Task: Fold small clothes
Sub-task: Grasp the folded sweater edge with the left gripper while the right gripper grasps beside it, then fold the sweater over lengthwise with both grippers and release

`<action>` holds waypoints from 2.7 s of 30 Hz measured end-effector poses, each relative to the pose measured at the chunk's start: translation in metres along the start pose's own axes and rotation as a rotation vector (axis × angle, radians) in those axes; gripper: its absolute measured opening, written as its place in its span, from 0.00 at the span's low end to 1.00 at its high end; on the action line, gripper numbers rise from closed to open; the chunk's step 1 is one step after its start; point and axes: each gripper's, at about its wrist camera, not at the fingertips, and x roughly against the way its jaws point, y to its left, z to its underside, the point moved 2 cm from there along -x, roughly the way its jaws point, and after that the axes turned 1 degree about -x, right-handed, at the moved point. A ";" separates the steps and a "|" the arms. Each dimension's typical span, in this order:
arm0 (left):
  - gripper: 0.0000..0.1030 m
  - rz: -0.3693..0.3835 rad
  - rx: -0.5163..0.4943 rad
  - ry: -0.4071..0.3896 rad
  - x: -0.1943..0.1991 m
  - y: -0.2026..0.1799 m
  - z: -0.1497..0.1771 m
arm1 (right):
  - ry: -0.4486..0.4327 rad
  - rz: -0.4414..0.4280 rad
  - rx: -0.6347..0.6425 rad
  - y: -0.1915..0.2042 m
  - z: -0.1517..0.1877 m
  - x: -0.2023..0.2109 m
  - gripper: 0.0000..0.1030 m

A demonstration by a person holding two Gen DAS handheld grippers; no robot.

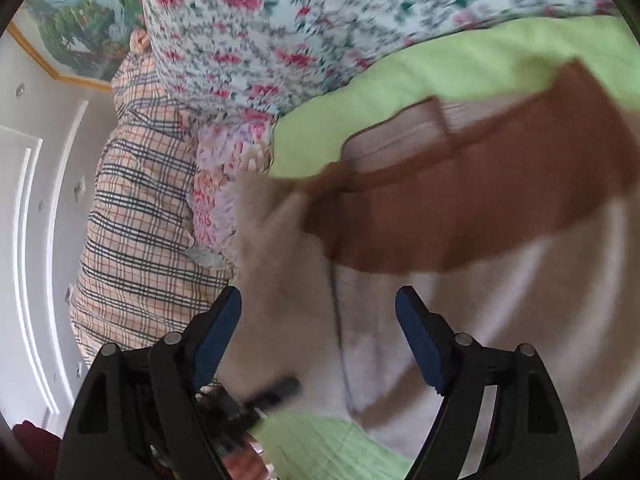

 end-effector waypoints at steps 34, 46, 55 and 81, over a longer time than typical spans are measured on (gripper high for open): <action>0.14 0.155 -0.214 0.251 -0.133 -0.151 0.028 | -0.232 0.496 0.120 -0.104 0.011 0.119 0.20; 0.83 0.176 0.008 0.183 -0.053 -0.053 0.007 | -0.280 0.459 -0.009 -0.127 0.050 0.146 0.81; 0.85 0.294 0.336 0.345 -0.137 0.018 -0.021 | -0.229 0.296 -0.172 -0.154 0.069 0.112 0.81; 0.50 0.106 0.277 0.181 0.049 0.129 0.073 | -0.026 0.192 0.058 -0.033 0.172 -0.054 0.34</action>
